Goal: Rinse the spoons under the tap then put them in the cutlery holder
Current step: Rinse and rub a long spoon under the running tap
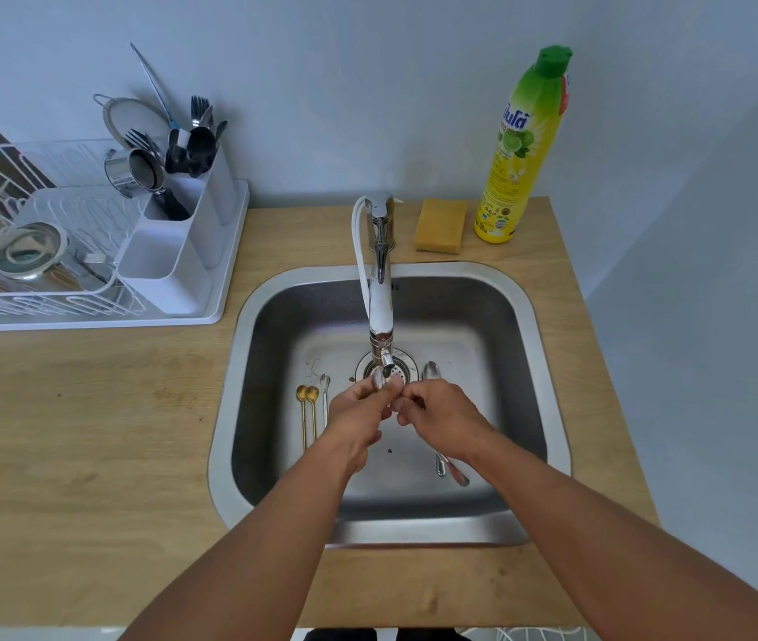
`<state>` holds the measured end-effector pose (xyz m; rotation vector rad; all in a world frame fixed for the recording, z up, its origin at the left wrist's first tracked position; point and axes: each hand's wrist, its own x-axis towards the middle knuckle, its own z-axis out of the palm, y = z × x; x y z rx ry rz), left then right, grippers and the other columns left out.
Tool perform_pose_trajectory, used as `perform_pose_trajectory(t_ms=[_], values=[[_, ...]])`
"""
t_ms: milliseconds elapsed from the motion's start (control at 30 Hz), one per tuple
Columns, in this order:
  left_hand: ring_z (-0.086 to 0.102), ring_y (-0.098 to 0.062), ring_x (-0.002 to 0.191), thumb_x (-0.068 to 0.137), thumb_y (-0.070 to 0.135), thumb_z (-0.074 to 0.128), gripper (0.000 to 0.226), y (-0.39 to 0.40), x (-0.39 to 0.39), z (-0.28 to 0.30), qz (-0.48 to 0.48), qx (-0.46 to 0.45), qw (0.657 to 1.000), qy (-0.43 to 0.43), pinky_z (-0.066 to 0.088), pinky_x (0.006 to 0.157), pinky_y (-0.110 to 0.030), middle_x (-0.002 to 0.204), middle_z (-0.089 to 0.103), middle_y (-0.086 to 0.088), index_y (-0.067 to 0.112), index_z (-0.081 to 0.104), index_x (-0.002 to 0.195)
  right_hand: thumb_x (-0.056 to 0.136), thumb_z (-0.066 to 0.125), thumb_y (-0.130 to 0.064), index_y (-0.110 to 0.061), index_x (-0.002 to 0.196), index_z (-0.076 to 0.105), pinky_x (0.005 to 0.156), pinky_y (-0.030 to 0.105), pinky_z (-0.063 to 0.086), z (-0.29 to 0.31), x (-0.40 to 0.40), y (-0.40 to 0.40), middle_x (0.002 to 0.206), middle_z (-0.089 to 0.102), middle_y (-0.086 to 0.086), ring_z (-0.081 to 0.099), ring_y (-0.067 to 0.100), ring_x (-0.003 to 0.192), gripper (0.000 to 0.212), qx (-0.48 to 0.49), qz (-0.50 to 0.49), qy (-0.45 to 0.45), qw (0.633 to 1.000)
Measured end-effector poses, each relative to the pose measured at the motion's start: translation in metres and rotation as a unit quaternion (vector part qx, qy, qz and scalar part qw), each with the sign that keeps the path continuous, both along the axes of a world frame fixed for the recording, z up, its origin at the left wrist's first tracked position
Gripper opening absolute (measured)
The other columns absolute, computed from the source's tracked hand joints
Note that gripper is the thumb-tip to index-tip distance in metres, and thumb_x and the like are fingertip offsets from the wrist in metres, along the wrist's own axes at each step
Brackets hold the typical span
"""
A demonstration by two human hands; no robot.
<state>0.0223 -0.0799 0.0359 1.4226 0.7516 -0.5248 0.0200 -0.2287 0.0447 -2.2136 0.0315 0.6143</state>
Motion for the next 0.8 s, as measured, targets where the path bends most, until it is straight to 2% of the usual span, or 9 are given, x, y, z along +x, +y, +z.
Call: perform_pose_trajectory(t_ms=[100,200,333,467,600,700,800], values=[[0.069,-0.012,0.082,0.081,0.043,0.085,0.021,-0.004,0.006,0.003,0.004,0.048,0.999,-0.018,0.042,0.065,-0.028,0.079,0.079,0.006,0.025,0.076,0.079,0.101,0.053,-0.034,-0.03,0.086,0.071,0.071,0.038,0.058,0.001,-0.004,0.001,0.081,0.073,-0.016,0.067,0.008,0.074,0.024,-0.051,0.018,-0.045,0.998],[0.072,-0.013,0.079,0.094,0.043,0.07,0.023,-0.007,0.015,0.011,0.029,0.062,0.998,0.013,0.043,0.062,-0.03,0.087,0.08,0.001,0.021,0.077,0.092,0.101,0.055,-0.036,-0.03,0.084,0.07,0.069,0.036,0.056,-0.001,-0.007,0.002,0.081,0.073,-0.015,0.065,0.01,0.072,0.024,-0.065,0.009,-0.069,0.995],[0.071,-0.012,0.079,0.102,0.04,0.053,0.029,-0.002,0.02,0.013,0.029,0.002,0.998,0.049,0.044,0.069,-0.034,0.091,0.078,0.003,0.022,0.077,0.101,0.101,0.056,-0.034,-0.03,0.085,0.072,0.071,0.034,0.055,-0.002,-0.004,-0.001,0.079,0.073,-0.016,0.066,0.008,0.076,0.023,-0.009,-0.043,-0.052,0.998],[0.069,-0.011,0.091,0.104,0.035,0.055,0.021,0.005,0.009,0.002,-0.016,-0.047,0.998,0.034,0.046,0.076,-0.036,0.095,0.077,0.006,0.026,0.074,0.107,0.102,0.059,-0.029,-0.027,0.079,0.074,0.068,0.026,0.051,0.0,0.001,-0.004,0.075,0.073,-0.016,0.065,0.003,0.07,0.027,0.043,-0.06,-0.032,0.997],[0.065,-0.014,0.096,0.093,0.035,0.075,0.017,0.011,0.005,-0.004,-0.036,-0.013,0.999,-0.003,0.049,0.076,-0.034,0.094,0.077,0.01,0.027,0.075,0.108,0.102,0.058,-0.03,-0.028,0.075,0.072,0.054,0.012,0.035,-0.001,-0.002,-0.006,0.062,0.066,-0.026,0.056,-0.007,0.054,0.031,0.055,-0.039,-0.02,0.998],[0.062,-0.014,0.092,0.082,0.041,0.084,0.026,0.013,0.011,0.001,-0.047,0.002,0.999,-0.013,0.048,0.073,-0.033,0.086,0.075,0.013,0.028,0.079,0.105,0.103,0.059,-0.027,-0.03,0.076,0.071,0.053,0.008,0.035,-0.002,-0.005,-0.006,0.064,0.067,-0.024,0.056,-0.008,0.053,0.03,0.076,-0.023,-0.019,0.997],[0.064,-0.013,0.086,0.091,0.042,0.074,0.022,0.008,0.017,0.01,-0.009,0.004,1.0,0.009,0.047,0.073,-0.034,0.085,0.075,0.008,0.026,0.079,0.105,0.103,0.058,-0.025,-0.03,0.075,0.071,0.053,0.006,0.037,0.001,-0.005,-0.002,0.064,0.068,-0.023,0.056,-0.008,0.054,0.031,0.1,-0.012,-0.019,0.995]])
